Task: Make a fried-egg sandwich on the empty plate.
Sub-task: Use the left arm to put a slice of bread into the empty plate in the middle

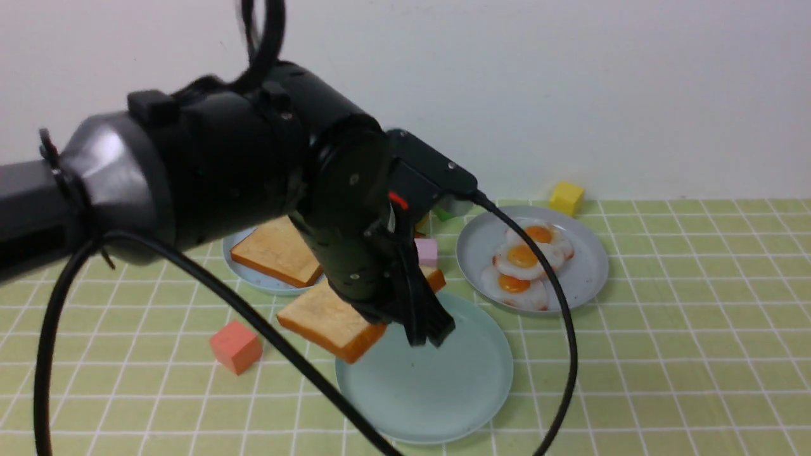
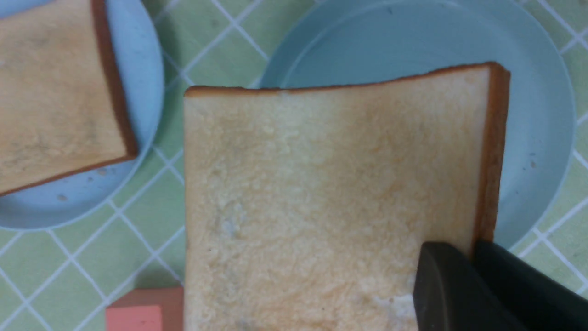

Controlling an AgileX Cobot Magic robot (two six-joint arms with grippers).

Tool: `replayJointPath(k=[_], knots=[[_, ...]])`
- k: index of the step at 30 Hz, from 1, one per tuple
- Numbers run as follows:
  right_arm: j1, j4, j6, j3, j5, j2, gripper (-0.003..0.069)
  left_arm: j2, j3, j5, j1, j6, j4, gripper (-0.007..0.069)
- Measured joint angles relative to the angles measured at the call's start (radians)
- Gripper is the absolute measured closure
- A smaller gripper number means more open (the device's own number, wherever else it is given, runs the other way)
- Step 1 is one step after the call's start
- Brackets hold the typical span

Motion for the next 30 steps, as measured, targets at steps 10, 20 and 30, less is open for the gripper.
replayJointPath(k=[10, 20, 30], knots=[[0.001, -0.001, 0.000, 0.000, -0.004, 0.000, 0.0643, 0.090, 0.019, -0.141, -0.013, 0.041, -0.110, 0.0597], [0.001, 0.001, 0.000, 0.000, -0.004, 0.000, 0.0643, 0.182, 0.020, -0.217, -0.013, 0.210, -0.161, 0.0597], [0.001, 0.014, 0.000, 0.000, -0.004, 0.000, 0.0642, 0.199, 0.020, -0.214, -0.013, 0.225, -0.155, 0.0454]])
